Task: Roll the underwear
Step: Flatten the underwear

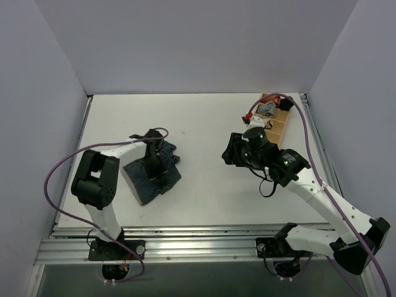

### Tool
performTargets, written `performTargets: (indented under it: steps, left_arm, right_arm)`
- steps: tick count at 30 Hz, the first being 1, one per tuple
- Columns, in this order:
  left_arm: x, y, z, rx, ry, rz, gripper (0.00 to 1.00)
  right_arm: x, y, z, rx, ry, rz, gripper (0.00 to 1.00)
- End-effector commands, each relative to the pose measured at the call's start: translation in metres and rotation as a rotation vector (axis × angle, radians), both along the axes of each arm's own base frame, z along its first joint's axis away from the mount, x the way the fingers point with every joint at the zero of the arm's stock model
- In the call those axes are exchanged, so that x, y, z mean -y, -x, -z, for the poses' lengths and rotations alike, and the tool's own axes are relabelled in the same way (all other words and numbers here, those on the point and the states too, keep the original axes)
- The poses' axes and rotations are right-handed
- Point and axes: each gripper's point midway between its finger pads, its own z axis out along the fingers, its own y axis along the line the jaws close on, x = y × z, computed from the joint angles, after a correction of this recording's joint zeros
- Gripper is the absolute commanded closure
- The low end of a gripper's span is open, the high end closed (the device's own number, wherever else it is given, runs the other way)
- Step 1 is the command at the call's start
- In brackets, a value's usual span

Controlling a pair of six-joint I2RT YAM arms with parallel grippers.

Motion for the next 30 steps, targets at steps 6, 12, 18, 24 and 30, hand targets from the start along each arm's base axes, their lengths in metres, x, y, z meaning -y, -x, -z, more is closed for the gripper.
performTargets:
  steps: [6,12,18,24,30]
  left_arm:
    - [0.096,-0.018,-0.067,0.138,0.148,0.085,0.44]
    - [0.057,0.004,-0.076,0.118,0.085,0.053,0.41]
    - [0.070,0.048,-0.070,0.143,0.140,0.116,0.41]
    - [0.076,0.078,-0.057,0.179,0.144,0.191,0.41]
    - [0.085,0.092,-0.043,0.188,0.142,0.253,0.41]
  right_arm:
    - [-0.020,-0.013,0.042,-0.057,-0.023,-0.009,0.60]
    - [-0.034,-0.023,0.083,-0.122,0.012,-0.051,0.62]
    - [-0.053,-0.029,0.133,-0.224,-0.032,-0.053,0.67]
    - [-0.072,-0.039,0.164,-0.297,-0.103,-0.033,0.71]
    - [-0.087,-0.048,0.187,-0.346,-0.135,-0.018,0.71]
